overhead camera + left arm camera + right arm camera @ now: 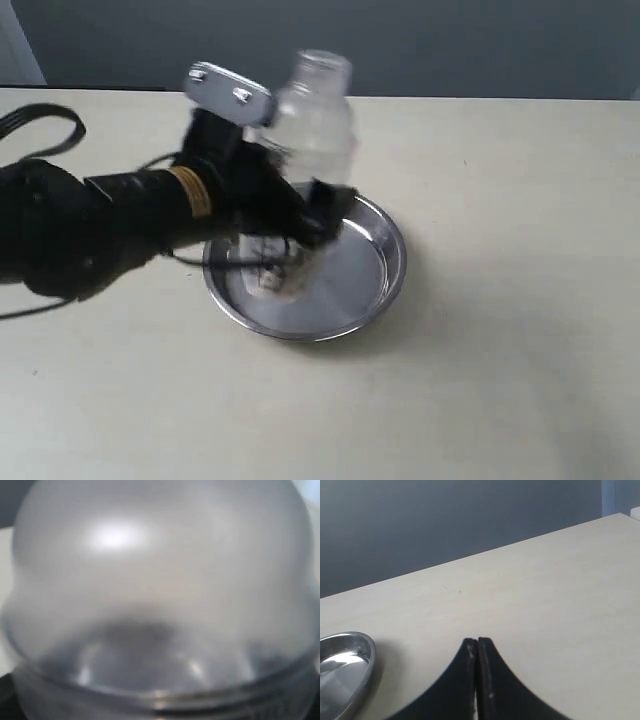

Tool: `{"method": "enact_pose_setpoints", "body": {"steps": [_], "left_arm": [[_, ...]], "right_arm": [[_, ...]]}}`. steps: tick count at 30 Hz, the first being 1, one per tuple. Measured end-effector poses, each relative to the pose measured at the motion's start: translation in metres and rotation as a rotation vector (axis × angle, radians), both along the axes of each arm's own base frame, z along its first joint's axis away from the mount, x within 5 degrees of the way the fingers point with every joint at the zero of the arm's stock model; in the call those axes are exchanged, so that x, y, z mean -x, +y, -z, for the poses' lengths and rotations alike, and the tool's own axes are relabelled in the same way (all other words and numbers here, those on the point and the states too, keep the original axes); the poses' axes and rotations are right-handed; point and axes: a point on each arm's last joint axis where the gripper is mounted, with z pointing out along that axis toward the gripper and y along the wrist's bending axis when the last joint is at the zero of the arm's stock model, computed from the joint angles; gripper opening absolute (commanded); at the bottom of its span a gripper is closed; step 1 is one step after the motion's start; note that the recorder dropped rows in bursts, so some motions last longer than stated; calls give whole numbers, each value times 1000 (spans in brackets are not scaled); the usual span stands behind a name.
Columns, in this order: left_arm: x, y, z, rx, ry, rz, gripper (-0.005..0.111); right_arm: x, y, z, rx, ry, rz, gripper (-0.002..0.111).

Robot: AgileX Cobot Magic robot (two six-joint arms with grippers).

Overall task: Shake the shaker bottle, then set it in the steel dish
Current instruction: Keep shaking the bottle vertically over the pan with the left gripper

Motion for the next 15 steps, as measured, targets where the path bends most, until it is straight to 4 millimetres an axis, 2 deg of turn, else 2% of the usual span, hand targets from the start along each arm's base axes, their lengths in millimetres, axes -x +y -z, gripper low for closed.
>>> {"method": "enact_pose_setpoints", "body": {"steps": [2,5,6,9,10,11,13,15], "left_arm": [[-8,9,6,39,49,-66,0],[9,-15,3,-118,-23,162,0],[8,-15,2,-120,-46,158,0],[-16,15,3,56,32,-134,0],[-20,22,4,72,46,-173,0],[-18,18,3,28,36,-120,0],[-2,-4,-2,-130,-45,104,0],[3,-12,-7,-147,-104,157,0]], "right_arm": [[0,0,0,0,0,0,-1],[0,0,0,0,1,0,-1],[0,0,0,0,1,0,-1],[0,0,0,0,1,0,-1],[0,0,0,0,1,0,-1],[0,0,0,0,1,0,-1],[0,0,0,0,1,0,-1],[0,0,0,0,1,0,-1]]}}
